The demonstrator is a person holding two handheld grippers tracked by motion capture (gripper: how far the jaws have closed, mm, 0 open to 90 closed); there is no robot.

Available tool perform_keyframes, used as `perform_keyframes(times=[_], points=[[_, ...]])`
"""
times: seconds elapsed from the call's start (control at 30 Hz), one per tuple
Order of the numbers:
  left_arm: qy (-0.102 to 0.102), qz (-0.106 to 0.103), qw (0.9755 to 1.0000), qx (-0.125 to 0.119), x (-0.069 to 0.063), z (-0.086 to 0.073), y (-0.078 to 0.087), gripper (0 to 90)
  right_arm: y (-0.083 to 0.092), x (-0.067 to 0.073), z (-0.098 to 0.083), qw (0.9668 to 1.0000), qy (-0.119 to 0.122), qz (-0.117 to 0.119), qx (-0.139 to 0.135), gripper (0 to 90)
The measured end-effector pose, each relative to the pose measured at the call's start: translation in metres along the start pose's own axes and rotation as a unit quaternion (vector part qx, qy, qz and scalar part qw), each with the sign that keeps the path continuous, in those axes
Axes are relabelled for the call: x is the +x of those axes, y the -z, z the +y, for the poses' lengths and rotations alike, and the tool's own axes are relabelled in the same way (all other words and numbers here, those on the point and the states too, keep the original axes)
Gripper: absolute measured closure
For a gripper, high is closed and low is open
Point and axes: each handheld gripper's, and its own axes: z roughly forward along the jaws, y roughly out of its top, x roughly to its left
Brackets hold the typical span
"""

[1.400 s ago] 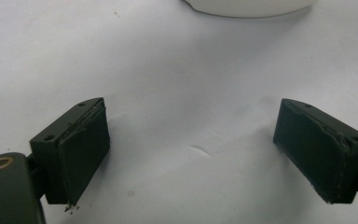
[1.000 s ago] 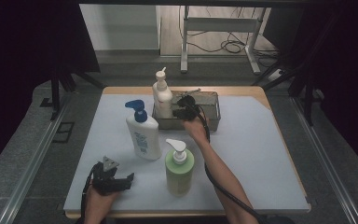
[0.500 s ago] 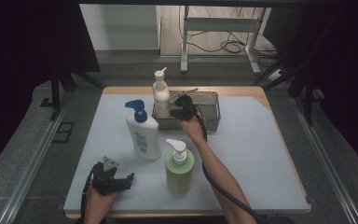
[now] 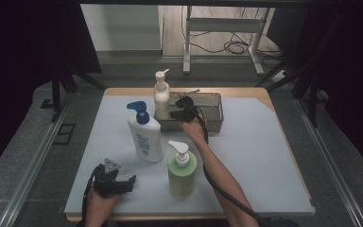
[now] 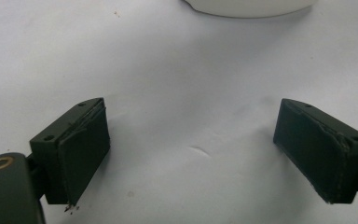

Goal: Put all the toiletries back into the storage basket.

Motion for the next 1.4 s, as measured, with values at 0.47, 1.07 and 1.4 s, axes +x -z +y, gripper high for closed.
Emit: perform_keyframes(times=[0.47,1.07,1.4], points=[[0.0,0.001,1.0,0.0,0.0,0.0,0.0,10.1,-0.001,0.002,0.001,1.0,-0.004,0.003,-0.003,90.0],[-0.002,0.001,1.0,0.001,0.0,0.0,0.0,10.1,0.007,0.004,0.001,0.9999,0.017,0.001,-0.002,86.1],[0.0,0.0,1.0,-0.001,0.0,0.0,0.0,10.1,0.029,0.0,-0.002,0.9993,0.032,0.001,-0.02,73.9]])
